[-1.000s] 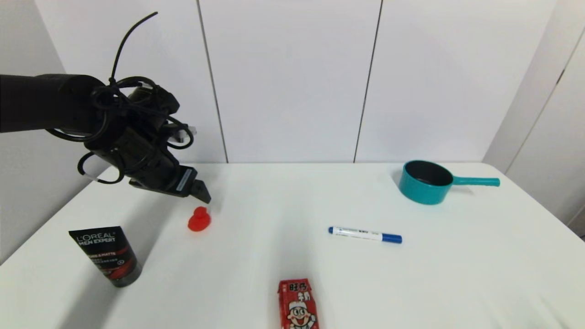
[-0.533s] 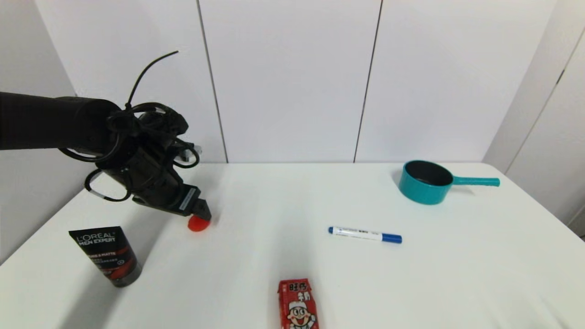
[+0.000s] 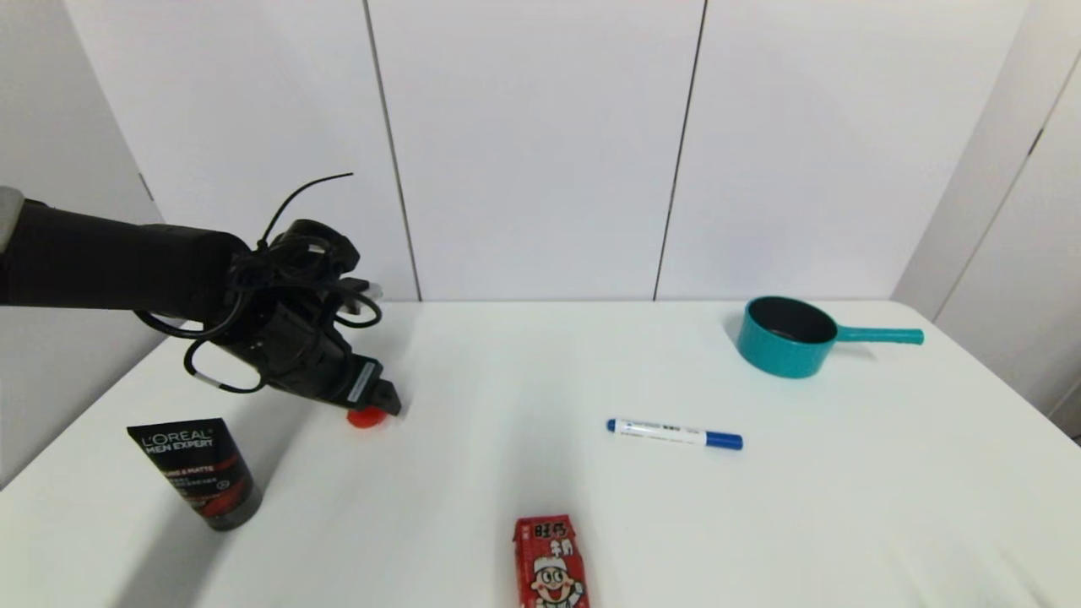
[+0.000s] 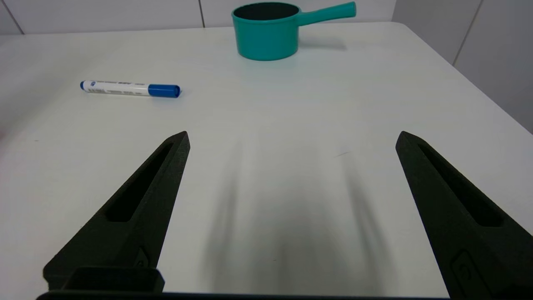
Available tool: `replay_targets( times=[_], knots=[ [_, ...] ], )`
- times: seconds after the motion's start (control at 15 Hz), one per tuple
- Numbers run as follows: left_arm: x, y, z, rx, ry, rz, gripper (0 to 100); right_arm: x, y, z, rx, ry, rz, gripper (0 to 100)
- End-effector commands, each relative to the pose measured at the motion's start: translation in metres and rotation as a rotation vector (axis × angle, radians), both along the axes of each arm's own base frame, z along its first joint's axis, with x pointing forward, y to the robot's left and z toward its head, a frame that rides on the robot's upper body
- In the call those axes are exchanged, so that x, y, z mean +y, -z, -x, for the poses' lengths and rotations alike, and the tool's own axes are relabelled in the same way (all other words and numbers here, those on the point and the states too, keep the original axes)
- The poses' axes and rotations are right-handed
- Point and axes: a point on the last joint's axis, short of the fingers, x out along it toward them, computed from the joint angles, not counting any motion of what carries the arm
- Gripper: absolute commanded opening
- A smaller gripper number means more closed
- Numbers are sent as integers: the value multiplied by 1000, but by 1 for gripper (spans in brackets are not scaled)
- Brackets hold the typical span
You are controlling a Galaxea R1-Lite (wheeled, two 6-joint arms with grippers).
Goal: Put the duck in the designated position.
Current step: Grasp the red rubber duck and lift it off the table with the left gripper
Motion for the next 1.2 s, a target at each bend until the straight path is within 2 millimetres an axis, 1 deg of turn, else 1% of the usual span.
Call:
replay_targets(
  times=[0.07,0.8,1.13,1.2],
  knots=[
    [0,3,1,13,1,-4,100,0,0,0,1,0,0,100],
    [-3,16,-9,23,1,-7,100,0,0,0,1,0,0,100],
    [-3,18,-10,25,-1,-7,100,0,0,0,1,0,0,100],
    [-3,19,-10,29,-1,-8,0,0,0,0,1,0,0,100]
  ],
)
